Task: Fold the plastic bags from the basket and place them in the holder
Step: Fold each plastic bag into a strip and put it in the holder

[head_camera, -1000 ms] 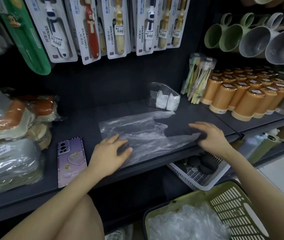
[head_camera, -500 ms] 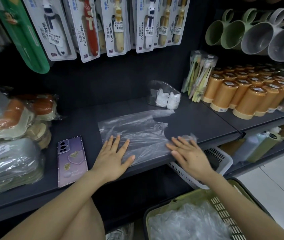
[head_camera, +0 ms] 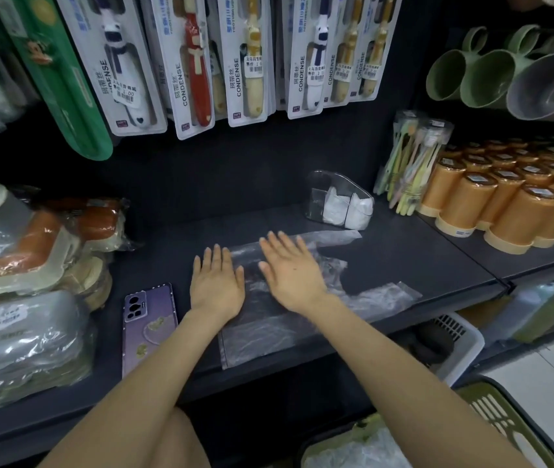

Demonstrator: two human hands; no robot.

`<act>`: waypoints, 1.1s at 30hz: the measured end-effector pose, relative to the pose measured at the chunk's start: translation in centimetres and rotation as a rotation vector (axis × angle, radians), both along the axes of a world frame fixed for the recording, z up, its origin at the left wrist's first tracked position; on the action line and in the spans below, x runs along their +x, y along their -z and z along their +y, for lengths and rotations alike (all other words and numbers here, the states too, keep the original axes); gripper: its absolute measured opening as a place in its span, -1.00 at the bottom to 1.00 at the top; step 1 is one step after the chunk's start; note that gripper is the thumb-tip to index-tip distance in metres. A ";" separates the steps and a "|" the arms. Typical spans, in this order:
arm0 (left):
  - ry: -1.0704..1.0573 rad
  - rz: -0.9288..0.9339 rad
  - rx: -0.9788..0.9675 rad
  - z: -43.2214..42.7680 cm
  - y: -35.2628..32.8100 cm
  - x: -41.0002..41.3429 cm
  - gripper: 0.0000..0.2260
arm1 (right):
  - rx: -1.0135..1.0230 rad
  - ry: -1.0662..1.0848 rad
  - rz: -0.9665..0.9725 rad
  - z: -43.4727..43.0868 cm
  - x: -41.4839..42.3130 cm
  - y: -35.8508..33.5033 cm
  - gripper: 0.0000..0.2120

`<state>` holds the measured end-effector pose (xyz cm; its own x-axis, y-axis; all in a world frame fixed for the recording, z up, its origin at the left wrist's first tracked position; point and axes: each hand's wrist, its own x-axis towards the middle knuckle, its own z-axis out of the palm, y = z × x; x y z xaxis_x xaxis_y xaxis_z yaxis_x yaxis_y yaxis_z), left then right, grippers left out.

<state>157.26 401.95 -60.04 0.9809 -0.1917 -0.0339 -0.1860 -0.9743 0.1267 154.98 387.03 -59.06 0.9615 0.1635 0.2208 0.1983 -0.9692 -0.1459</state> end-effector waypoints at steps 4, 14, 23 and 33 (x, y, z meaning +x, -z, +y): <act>0.025 0.062 0.008 0.2 1.3 0.9 -0.44 | -0.137 -0.042 0.225 0.5 4.0 1.7 -0.50; 0.040 0.059 -0.044 0.6 1.9 1.1 -0.44 | -0.140 0.198 0.208 -6.5 1.8 0.3 -0.29; 0.413 0.006 0.001 0.2 0.4 -4.4 -0.05 | -0.102 -0.081 0.110 -3.0 -7.2 2.5 -0.25; 0.389 0.210 -0.178 0.9 0.7 -4.5 -0.40 | -0.036 -0.213 -0.017 -8.4 -11.1 2.4 -0.41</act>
